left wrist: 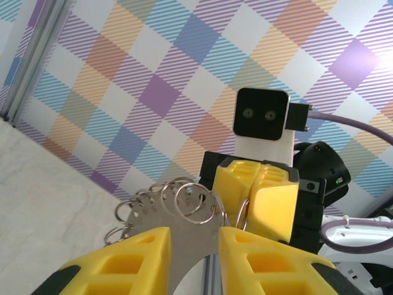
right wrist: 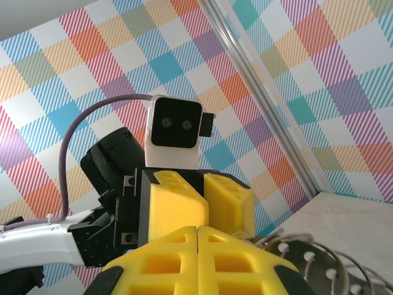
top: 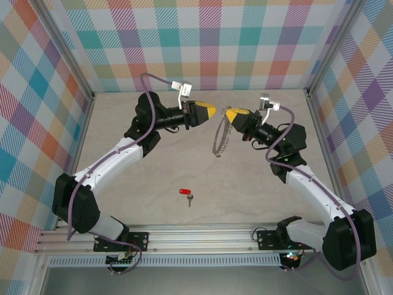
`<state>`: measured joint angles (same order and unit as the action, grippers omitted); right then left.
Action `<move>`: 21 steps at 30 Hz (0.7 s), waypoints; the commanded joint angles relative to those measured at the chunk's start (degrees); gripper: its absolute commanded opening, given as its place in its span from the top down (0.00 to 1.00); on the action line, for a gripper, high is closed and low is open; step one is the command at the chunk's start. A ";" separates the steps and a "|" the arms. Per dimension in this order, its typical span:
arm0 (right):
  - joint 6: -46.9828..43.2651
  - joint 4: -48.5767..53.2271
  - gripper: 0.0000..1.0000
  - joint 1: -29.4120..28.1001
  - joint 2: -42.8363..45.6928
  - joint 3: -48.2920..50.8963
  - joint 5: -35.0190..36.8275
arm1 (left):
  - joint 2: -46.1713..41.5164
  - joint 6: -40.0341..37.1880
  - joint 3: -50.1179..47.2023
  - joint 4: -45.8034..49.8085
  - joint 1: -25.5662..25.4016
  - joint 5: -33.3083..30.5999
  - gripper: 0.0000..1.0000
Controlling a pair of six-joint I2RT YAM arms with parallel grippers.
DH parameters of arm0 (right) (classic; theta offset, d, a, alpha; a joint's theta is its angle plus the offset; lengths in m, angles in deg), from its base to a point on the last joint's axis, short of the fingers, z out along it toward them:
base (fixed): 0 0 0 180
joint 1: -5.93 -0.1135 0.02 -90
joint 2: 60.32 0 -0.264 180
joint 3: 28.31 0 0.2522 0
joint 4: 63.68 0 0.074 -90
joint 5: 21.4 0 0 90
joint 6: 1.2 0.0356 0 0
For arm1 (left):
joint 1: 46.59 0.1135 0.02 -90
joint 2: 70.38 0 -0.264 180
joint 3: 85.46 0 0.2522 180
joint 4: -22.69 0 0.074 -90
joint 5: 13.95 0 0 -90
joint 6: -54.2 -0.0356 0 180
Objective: Put the keys on the keyring
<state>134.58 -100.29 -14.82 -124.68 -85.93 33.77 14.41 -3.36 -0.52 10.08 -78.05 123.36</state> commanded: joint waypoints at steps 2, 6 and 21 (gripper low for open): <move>0.78 -5.55 1.00 -0.69 -0.57 -1.19 1.69 | 0.46 1.96 0.71 -4.80 -0.92 0.57 0.73; 0.98 -6.31 1.00 -0.96 -1.38 -1.44 2.04 | 0.77 2.71 0.31 -6.37 -1.40 1.24 0.73; 1.59 -7.99 1.00 -1.92 -2.53 -1.94 3.18 | 1.78 3.14 0.31 -7.53 -2.58 2.25 0.74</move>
<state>135.17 -103.92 -16.29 -127.30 -85.95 35.91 16.18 -0.62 -0.52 5.79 -80.13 124.56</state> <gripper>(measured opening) 0.050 0.261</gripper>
